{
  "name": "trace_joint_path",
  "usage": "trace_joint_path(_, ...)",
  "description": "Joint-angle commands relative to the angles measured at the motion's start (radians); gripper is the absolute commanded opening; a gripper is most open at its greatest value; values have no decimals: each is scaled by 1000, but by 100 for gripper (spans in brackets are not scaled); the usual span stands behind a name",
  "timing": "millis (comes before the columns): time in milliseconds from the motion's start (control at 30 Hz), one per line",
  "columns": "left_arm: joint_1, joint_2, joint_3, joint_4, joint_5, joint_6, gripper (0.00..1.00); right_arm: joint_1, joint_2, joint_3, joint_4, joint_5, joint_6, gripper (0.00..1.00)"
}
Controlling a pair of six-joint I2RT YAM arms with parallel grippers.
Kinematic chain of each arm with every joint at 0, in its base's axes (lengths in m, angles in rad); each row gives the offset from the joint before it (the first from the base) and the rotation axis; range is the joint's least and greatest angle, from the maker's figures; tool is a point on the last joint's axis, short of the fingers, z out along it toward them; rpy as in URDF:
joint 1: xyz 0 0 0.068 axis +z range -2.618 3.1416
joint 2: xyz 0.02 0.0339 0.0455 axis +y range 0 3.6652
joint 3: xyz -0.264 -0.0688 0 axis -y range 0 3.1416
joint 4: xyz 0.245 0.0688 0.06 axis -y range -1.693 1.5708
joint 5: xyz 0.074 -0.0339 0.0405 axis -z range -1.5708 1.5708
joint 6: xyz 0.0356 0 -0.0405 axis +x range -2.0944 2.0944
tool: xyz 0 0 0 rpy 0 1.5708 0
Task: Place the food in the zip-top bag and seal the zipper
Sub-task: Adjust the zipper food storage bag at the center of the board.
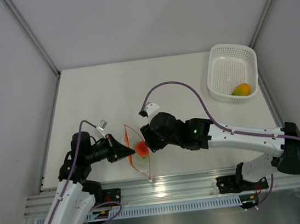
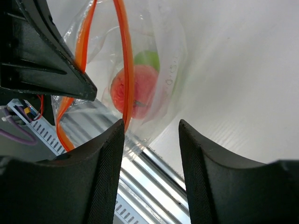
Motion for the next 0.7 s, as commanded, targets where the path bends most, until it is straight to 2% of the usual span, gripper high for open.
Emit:
trace_joint_path(0, -5, -7, 36, 24, 27, -18, 0, 2, 20, -12, 74, -60, 44, 51)
trace_joint_path(267, -5, -18, 34, 16, 27, -18, 1, 24, 77, -20, 94, -83, 66, 49)
trace_joint_path(533, -5, -23, 28, 18, 28, -20, 1, 56, 22, -38, 98, -44, 72, 50)
trace_joint_path(667, -5, -26, 27, 19, 30, -18, 1, 120, -9, -94, 130, -26, 75, 52)
